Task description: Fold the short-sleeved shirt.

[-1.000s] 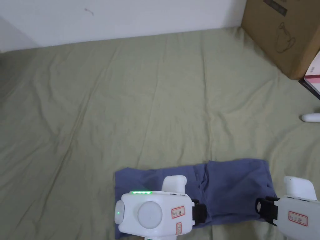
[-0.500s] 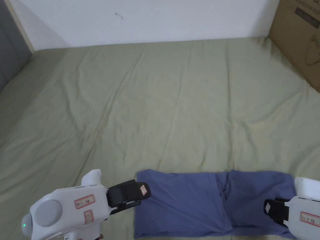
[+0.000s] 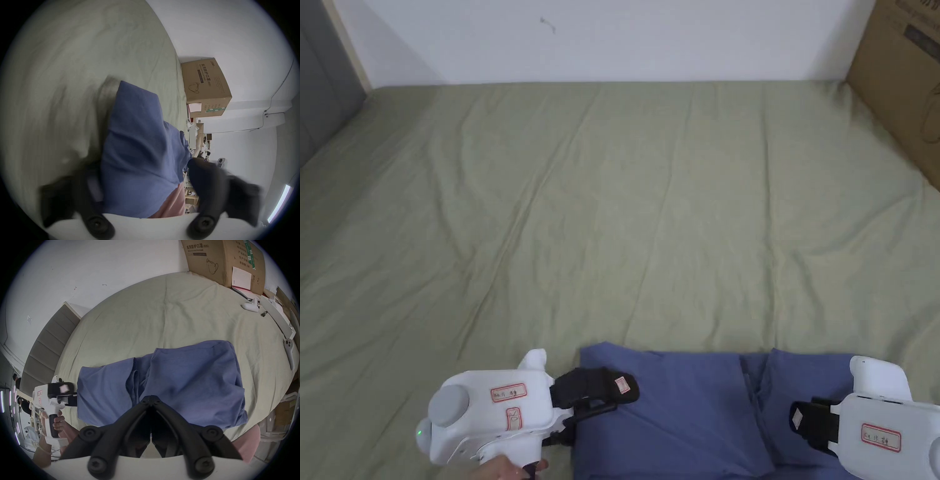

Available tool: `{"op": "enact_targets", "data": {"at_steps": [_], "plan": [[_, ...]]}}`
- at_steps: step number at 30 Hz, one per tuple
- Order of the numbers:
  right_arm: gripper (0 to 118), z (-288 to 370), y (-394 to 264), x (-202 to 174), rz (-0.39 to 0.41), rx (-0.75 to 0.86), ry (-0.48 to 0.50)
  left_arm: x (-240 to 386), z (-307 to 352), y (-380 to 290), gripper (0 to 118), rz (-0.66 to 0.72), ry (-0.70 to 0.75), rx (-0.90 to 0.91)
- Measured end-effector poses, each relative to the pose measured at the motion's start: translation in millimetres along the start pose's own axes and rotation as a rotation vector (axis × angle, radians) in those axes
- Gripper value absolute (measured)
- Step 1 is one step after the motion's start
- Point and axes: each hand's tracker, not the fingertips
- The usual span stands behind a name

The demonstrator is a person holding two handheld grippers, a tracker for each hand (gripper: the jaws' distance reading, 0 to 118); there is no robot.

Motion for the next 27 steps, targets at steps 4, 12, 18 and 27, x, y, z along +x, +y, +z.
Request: {"op": "enact_targets", "data": {"at_steps": [4, 12, 18, 27], "plan": [[0, -5, -1, -6, 0.017, -0.019, 0.002, -12, 2, 7, 10, 0.036, 0.010, -0.082], [0, -10, 8, -16, 0.019, -0.022, 0.007, 2, 59, 22, 10, -0.143, 0.111, -0.077], [0, -9, 7, -19, 0.048, -0.016, 0.007, -27, 156, 39, 10, -0.142, 0.294, 0.001], [0, -10, -3, -1, 0.015, -0.029, -0.011, 19, 192, 31, 10, -0.144, 0.446, 0.086]]}}
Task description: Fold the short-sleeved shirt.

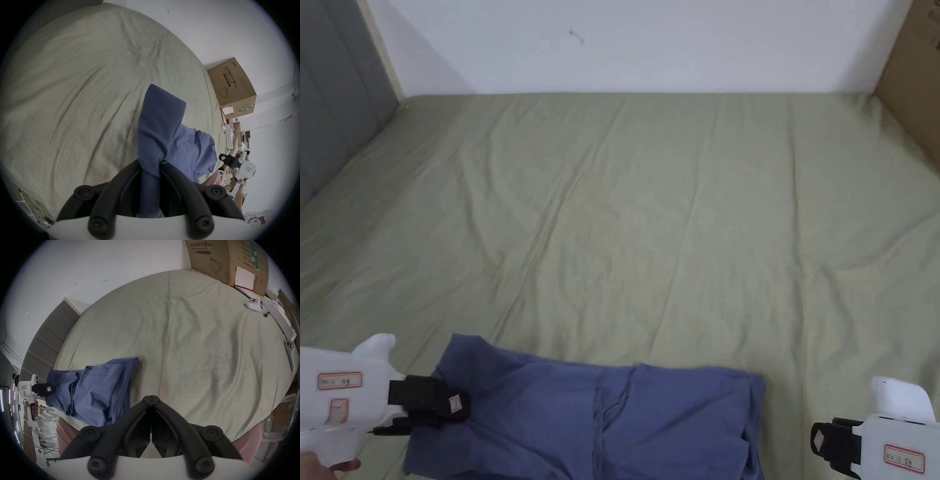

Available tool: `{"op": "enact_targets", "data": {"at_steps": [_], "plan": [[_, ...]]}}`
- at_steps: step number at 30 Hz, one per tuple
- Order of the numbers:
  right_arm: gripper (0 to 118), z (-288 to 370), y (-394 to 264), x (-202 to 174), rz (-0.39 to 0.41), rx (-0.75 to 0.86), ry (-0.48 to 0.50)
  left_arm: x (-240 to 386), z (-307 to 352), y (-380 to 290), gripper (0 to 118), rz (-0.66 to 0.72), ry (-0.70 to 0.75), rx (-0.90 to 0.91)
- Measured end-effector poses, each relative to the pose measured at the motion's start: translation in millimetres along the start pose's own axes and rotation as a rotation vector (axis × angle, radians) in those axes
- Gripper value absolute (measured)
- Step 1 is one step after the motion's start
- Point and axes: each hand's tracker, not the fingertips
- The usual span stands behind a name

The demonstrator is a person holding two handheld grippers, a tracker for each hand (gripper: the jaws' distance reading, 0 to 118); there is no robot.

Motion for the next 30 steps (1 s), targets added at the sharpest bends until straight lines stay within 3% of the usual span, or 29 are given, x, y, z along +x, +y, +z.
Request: {"op": "enact_targets", "data": {"at_steps": [4, 10, 14, 20, 21, 22, 23, 24, 25, 26, 30], "plan": [[0, 4, 0, 11, -0.017, 0.005, -0.004, 55, 6, 2, 10, -0.004, -0.056, 0.027], [0, 22, -1, 24, -0.040, 0.038, -0.014, 162, -12, 2, 10, -0.183, -0.024, 0.043], [0, 32, -4, 35, -0.067, 0.056, -0.032, 213, -71, -13, 10, -0.218, -0.113, -0.070], [0, 43, -15, 58, -0.121, 0.059, -0.056, 260, -160, -41, 11, -0.339, -0.132, -0.206], [0, 43, -17, 61, -0.128, 0.055, -0.060, 266, -169, -47, 15, -0.368, -0.109, -0.243], [0, 43, -19, 64, -0.140, 0.051, -0.069, 269, -179, -51, 28, -0.370, -0.110, -0.271], [0, 44, -21, 68, -0.149, 0.046, -0.072, 271, -187, -53, 52, -0.354, -0.121, -0.299], [0, 44, -22, 71, -0.154, 0.041, -0.074, 271, -192, -55, 96, -0.352, -0.114, -0.321], [0, 45, -24, 72, -0.157, 0.040, -0.076, 271, -192, -57, 115, -0.339, -0.125, -0.308], [0, 46, -26, 73, -0.160, 0.040, -0.079, 269, -184, -55, 118, -0.314, -0.159, -0.272], [0, 44, -28, 77, -0.170, 0.033, -0.081, 254, -147, -36, 102, -0.256, -0.159, -0.155]]}}
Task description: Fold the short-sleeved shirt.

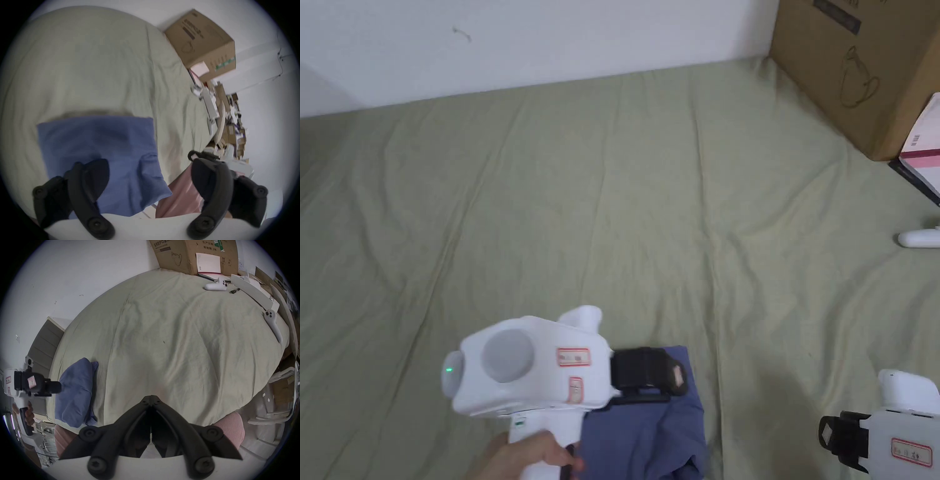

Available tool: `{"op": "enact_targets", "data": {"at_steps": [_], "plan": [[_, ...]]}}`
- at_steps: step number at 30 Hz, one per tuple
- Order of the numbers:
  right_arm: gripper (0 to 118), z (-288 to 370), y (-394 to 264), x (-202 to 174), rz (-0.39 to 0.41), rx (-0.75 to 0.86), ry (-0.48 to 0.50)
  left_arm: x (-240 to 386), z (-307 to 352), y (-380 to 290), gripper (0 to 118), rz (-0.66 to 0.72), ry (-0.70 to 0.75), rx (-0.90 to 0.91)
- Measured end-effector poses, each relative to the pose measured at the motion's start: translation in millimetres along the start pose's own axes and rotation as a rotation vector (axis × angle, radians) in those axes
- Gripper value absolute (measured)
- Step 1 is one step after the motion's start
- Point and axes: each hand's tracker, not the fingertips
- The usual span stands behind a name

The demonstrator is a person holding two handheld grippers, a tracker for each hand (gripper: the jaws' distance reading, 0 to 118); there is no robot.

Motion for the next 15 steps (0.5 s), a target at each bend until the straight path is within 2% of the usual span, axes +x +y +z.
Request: {"op": "enact_targets", "data": {"at_steps": [1, 2, 3, 4, 6, 9, 13, 15], "plan": [[0, -3, 1, 4, -0.001, -0.002, 0.000, -5, 9, 0, 89, 0.002, 0.006, 0.034], [0, -5, 2, 5, -0.001, -0.002, 0.001, -9, 18, 0, 68, -0.008, 0.025, 0.069], [0, -7, 2, 5, -0.003, -0.001, 0.002, -14, 22, 0, 27, -0.015, 0.061, 0.086], [0, -8, 2, 4, -0.006, 0.000, 0.005, -19, 24, -1, 3, -0.019, 0.101, 0.094], [0, -9, 3, 0, -0.006, 0.003, 0.019, -28, 14, -5, 2, -0.009, 0.139, 0.072], [0, -10, 4, -6, 0.006, 0.007, 0.027, -33, -12, -18, 2, 0.007, 0.083, 0.004], [0, -10, 5, -7, 0.016, 0.006, 0.030, -15, -48, -39, 2, -0.065, 0.027, -0.068], [0, -9, 5, -7, 0.018, 0.006, 0.030, -7, -63, -47, 2, -0.032, 0.016, -0.111]]}}
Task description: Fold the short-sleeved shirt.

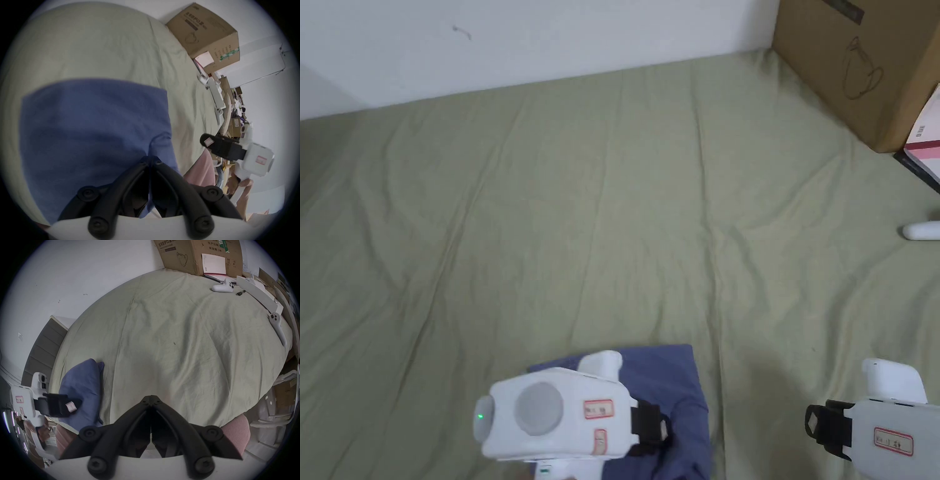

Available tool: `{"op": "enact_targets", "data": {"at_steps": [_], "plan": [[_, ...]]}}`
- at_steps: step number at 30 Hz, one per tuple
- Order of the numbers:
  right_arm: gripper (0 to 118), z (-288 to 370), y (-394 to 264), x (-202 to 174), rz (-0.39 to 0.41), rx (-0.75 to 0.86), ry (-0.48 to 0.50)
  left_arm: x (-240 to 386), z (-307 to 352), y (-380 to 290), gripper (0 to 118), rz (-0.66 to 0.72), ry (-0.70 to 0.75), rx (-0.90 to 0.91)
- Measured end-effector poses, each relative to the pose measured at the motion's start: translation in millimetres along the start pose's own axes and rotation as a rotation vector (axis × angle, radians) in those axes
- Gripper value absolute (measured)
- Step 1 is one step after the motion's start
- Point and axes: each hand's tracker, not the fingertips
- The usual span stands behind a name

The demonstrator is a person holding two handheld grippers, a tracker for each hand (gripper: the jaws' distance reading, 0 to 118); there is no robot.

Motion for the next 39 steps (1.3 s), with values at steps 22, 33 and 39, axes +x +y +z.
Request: {"op": "enact_targets", "data": {"at_steps": [22, 33, 39], "plan": [[0, 19, 3, 15, -0.019, 0.033, -0.012, 42, -36, -21, 1, -0.103, -0.164, -0.102], [0, 15, 32, -76, 0.176, 0.095, 0.138, -94, 144, -20, 0, 0.108, -0.152, 0.342], [0, -13, 21, -146, 0.275, 0.102, 0.253, -160, 166, -64, 0, 0.282, -0.127, 0.375]]}}
